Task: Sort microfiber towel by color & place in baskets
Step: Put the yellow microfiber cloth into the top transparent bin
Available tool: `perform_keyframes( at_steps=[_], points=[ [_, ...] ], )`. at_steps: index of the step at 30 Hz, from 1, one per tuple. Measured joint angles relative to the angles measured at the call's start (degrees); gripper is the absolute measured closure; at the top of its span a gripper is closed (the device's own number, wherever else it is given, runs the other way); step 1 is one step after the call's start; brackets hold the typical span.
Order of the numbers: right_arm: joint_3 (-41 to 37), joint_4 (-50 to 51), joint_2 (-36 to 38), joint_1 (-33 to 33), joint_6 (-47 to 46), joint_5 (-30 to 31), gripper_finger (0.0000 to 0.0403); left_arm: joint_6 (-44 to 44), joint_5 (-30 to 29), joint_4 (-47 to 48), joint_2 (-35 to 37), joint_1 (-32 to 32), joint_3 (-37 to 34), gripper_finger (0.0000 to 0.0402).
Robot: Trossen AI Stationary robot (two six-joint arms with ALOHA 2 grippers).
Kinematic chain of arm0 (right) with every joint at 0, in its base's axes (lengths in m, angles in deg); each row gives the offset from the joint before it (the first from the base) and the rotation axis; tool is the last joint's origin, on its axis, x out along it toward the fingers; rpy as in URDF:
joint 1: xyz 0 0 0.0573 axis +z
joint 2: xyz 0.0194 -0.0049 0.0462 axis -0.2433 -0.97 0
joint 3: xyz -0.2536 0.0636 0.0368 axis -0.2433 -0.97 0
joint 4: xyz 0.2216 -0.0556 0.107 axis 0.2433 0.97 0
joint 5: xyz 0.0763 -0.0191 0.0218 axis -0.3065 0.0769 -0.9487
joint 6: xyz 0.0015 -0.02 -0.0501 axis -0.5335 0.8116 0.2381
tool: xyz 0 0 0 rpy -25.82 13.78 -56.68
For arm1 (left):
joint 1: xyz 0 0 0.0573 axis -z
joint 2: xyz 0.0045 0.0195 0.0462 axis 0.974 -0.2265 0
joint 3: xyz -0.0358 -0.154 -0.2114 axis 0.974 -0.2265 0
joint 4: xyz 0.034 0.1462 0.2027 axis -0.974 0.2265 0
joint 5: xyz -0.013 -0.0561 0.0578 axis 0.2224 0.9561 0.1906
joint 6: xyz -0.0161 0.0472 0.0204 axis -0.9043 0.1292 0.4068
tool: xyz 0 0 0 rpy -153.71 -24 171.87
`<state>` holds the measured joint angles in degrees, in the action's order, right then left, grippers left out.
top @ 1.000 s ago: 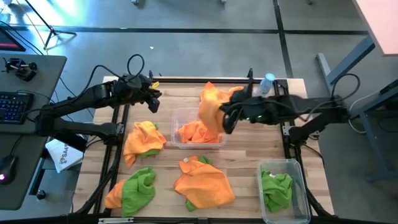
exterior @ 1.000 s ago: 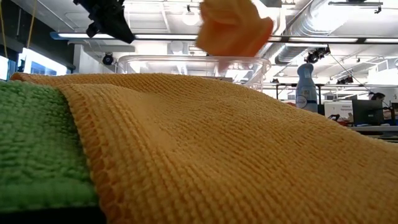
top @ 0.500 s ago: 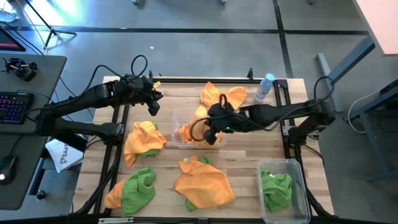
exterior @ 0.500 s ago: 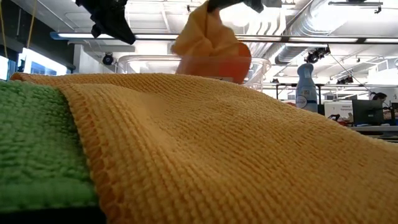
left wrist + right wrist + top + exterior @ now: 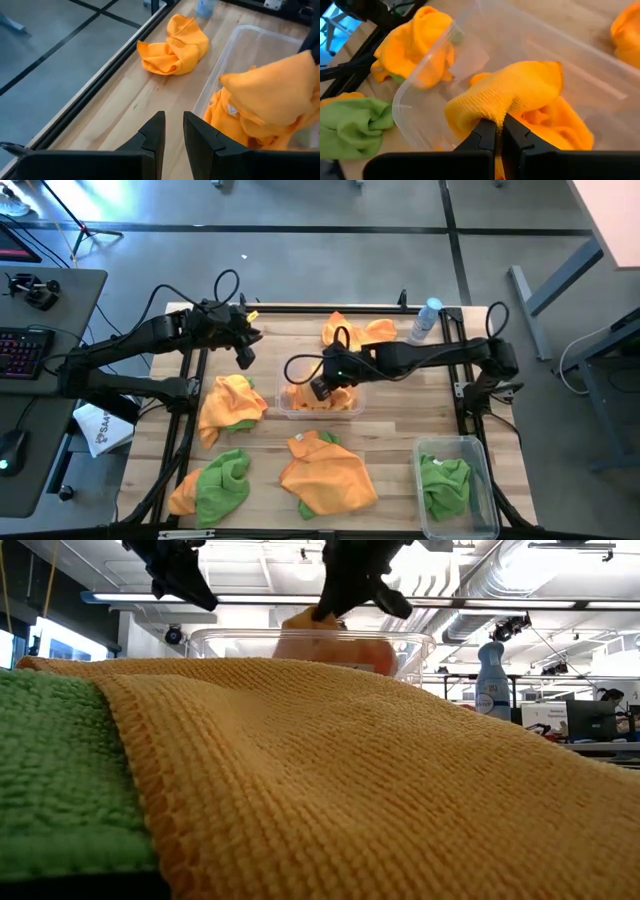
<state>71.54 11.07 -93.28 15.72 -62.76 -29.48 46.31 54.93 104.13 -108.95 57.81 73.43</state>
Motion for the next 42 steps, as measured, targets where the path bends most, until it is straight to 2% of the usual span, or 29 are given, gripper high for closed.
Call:
perform_keyframes(
  at_steps=[7,12,18,21,28,33,36,38,42],
  points=[
    [1.1,1.0,-4.2,-0.9,-3.4,-3.8,0.0403,3.6,-0.2,1.7,0.0,0.0,0.0,0.0347],
    [7.3,4.9,-10.4,-1.1,-3.2,-5.5,0.0403,5.2,-0.3,1.9,0.0,0.0,0.0,0.0347],
    [16.1,15.2,-18.4,-2.6,-3.8,-6.0,0.0403,5.6,-0.4,2.1,0.0,-0.1,0.0,0.0347],
    [18.1,17.2,-20.9,-3.0,-3.8,-6.3,0.0403,5.6,-0.5,2.9,0.0,-0.1,0.0,0.0347],
    [15.5,15.9,-23.1,-2.8,-7.1,-6.4,0.0403,5.1,-0.5,4.3,0.0,-0.1,0.0,0.0347],
    [13.3,12.4,-23.1,-2.5,-10.6,-2.3,0.0403,5.0,-0.5,4.3,0.0,-0.1,0.0,0.0347],
    [12.5,10.9,-23.1,-2.3,-16.4,0.8,0.0403,5.0,-0.5,4.3,0.0,-0.1,0.0,0.0347],
    [12.0,10.3,-23.1,-2.3,-19.5,1.5,0.0403,5.0,-0.5,4.2,0.0,-0.1,0.0,0.0347],
    [11.4,9.7,-23.1,-2.4,-19.9,1.6,0.0403,5.0,-0.5,4.0,0.0,-0.1,0.0,0.0347]
  ],
)
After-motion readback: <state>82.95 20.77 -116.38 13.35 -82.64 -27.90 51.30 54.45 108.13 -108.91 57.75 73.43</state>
